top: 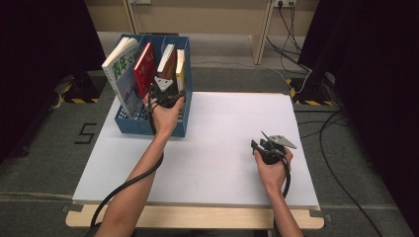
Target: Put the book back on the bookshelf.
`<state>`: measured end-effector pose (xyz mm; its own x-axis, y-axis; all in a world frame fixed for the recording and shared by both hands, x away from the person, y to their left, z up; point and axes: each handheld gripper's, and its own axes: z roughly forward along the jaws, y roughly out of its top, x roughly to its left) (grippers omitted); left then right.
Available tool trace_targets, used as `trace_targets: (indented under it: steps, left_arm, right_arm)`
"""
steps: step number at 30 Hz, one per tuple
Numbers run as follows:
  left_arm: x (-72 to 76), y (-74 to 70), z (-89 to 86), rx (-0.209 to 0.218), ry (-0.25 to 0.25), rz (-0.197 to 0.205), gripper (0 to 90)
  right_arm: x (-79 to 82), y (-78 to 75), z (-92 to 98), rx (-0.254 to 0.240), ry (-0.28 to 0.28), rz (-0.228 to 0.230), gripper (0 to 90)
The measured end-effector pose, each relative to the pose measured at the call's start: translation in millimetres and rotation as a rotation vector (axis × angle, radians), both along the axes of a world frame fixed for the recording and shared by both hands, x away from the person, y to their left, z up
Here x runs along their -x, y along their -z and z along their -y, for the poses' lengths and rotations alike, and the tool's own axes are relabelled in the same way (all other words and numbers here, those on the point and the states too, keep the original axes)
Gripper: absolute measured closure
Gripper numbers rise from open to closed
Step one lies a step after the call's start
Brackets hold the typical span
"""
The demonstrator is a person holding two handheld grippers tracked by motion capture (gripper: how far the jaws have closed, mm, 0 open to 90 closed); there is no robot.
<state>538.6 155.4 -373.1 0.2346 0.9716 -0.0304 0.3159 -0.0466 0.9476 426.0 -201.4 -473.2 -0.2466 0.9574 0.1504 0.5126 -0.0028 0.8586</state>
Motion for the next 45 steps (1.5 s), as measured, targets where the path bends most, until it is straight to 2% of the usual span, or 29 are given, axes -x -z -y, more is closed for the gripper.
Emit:
trace_targets:
  steps: [8, 11, 17, 22, 45]
  left_arm:
    - [9.6, -4.5, -3.3, -0.009, 0.025, -0.009, 39.3]
    - [12.9, -4.8, -5.3, 0.008, 0.04, -0.024, 39.0]
    - [22.0, -4.4, -11.2, 0.015, 0.068, -0.041, 38.1]
    - [29.9, -5.0, -14.5, -0.003, 0.095, -0.044, 38.3]
    - [63.4, 5.6, -42.6, -0.024, 0.104, -0.039, 35.8]
  right_arm:
    - [-0.2, 0.2, -0.5, 0.0, 0.001, 0.0, 59.3]
    - [-0.1, 0.2, -0.3, 0.0, 0.0, 0.001, 59.2]
    - [-0.5, 0.6, -0.8, 0.0, 0.001, -0.001, 59.3]
    - [-0.4, 0.7, -0.8, -0.001, 0.001, 0.0, 59.2]
    - [0.2, 1.0, -2.9, 0.002, -0.002, -0.005, 59.2]
